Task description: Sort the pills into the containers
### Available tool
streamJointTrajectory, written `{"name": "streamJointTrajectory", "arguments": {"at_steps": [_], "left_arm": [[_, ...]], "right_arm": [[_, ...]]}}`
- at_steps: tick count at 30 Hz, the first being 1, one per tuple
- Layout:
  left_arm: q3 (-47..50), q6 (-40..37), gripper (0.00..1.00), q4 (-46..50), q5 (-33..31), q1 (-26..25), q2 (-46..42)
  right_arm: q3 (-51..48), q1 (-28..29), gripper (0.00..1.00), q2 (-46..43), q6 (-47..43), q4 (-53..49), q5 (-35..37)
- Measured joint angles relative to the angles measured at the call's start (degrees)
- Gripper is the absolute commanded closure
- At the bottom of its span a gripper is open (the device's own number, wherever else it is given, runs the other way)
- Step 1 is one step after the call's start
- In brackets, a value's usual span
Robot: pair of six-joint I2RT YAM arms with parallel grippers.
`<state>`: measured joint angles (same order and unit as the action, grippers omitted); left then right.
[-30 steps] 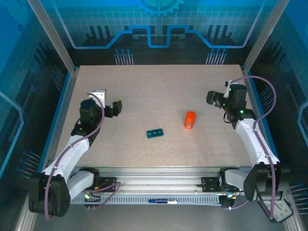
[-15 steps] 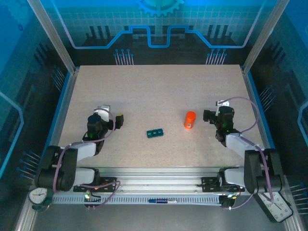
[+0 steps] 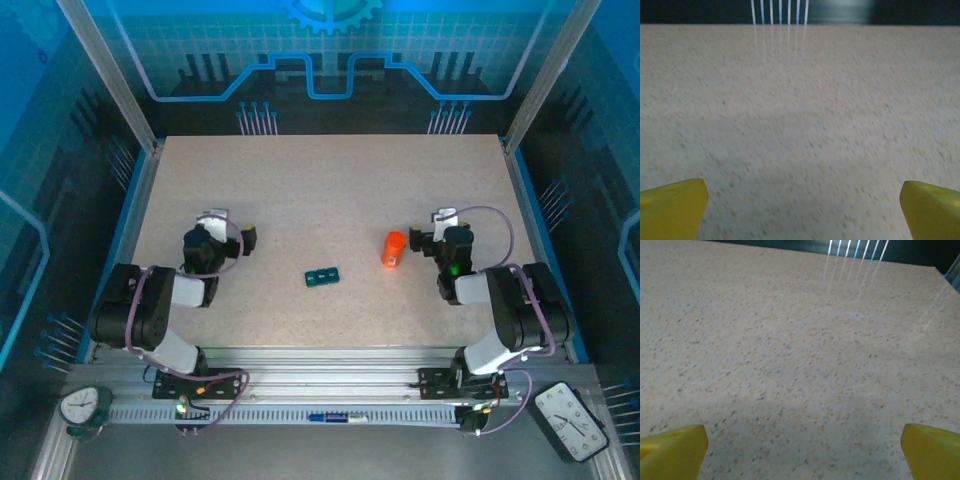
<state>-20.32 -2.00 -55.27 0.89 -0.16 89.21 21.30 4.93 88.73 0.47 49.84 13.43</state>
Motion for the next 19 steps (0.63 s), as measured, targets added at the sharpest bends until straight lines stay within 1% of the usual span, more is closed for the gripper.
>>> {"name": "streamJointTrajectory", "arguments": {"at_steps": [4, 13, 19], "left_arm": [[-1.4, 0.6, 0.01, 0.9, 0.0, 1.1, 0.0], [-1.4, 1.2, 0.01, 2.5, 0.0, 1.1, 0.0], [-1.4, 1.7, 0.01, 2.5, 0.0, 1.1, 0.0]], "right_arm": [[0.0, -0.1, 0.00, 0.0, 0.1, 0.0, -0.7], [0.0, 0.3, 0.00, 0.0, 0.1, 0.4, 0.2], [0.0, 0.1, 0.00, 0.0, 0.2, 0.3, -0.6]]}}
